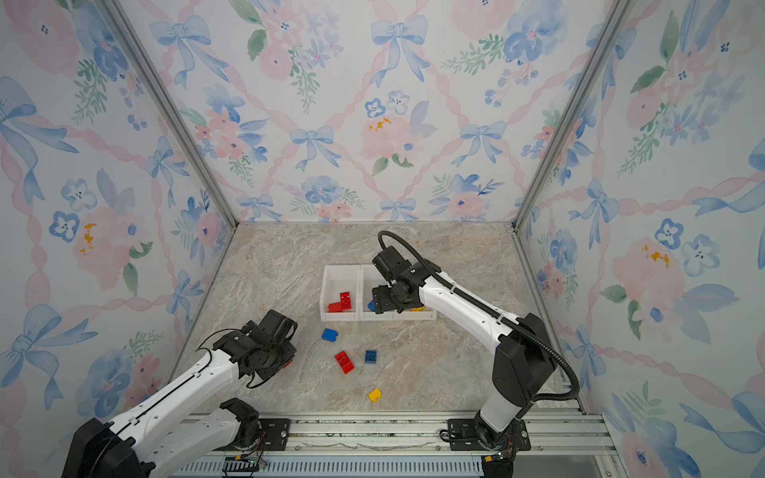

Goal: Sort the legos into containers by color
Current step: Pick up the lego from the bottom-left of the table, then place the lego in the container.

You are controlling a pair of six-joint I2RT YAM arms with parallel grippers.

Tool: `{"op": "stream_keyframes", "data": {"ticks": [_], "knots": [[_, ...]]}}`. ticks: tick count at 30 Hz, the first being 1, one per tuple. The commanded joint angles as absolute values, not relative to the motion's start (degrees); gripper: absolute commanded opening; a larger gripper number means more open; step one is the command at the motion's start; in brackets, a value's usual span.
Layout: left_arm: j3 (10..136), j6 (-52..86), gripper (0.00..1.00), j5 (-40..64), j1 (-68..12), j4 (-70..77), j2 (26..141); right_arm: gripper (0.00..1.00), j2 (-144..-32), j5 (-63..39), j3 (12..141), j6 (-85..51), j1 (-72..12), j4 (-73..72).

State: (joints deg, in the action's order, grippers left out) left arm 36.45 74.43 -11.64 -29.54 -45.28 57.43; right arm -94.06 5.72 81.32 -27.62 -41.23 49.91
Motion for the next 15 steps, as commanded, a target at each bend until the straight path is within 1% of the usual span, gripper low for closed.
{"op": "stream_keyframes", "data": {"ticks": [1, 9, 15], "knots": [[44.4, 70.3, 0.26, -17.4, -33.0, -45.5, 61.3, 0.88, -90.9, 5.2, 79.1, -29.5, -40.7, 50.3], [62.2, 61.3, 0.25, -25.6, -41.1, -45.4, 75.3, 0.88, -88.5, 5.3, 76.2, -31.0, -40.7, 50.1], [72.6, 52.9, 0.25, -29.1, -42.6, -44.5, 85.8, 0.88, -87.6, 5.6, 75.6, -31.3, -40.4, 50.1]]}}
